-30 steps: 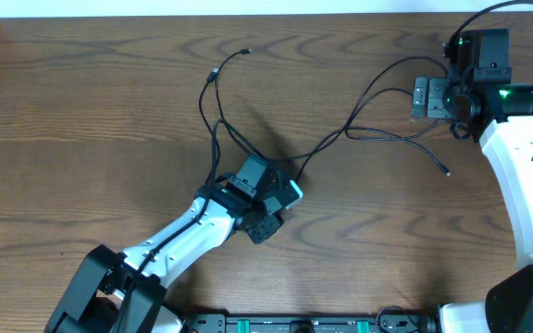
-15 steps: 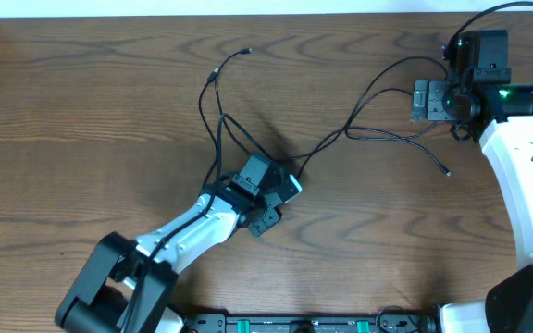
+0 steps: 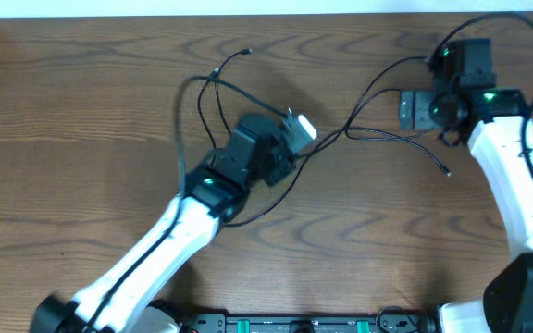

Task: Untangle cables
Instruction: 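Release the cable and return the left gripper to its left position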

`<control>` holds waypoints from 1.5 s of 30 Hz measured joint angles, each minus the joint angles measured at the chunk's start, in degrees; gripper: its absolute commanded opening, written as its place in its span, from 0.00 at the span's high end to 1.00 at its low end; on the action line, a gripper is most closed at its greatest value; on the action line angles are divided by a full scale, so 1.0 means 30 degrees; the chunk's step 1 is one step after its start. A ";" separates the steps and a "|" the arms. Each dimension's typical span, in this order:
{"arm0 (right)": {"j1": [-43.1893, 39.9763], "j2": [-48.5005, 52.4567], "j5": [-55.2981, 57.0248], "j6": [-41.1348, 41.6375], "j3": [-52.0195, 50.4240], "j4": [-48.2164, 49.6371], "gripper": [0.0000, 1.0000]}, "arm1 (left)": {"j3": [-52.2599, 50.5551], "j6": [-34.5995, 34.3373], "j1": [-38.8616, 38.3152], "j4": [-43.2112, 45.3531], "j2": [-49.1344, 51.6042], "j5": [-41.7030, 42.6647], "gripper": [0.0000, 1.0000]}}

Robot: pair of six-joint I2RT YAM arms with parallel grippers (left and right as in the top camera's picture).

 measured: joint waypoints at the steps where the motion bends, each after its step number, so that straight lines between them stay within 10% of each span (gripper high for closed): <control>1: 0.0189 0.0095 -0.0131 0.0044 -0.0627 0.0284 0.01 | 0.0335 0.0000 0.0160 0.0051 -0.0517 -0.0168 0.66; 23: 1.2488 0.3279 -0.0714 0.0408 -0.4022 0.3053 0.01 | 0.0911 -0.4998 0.7847 -0.0954 -0.2404 -0.7890 0.79; 37: 1.2947 0.4794 -0.0525 -1.1191 -0.4153 0.6324 0.01 | 0.0911 -0.5173 0.7854 -0.1173 -0.2404 -0.7890 0.78; 45: 1.2939 0.4794 -0.2382 -1.2524 -0.4153 0.7592 0.01 | 0.0911 -0.5268 0.7854 -0.1246 -0.2404 -0.7890 0.77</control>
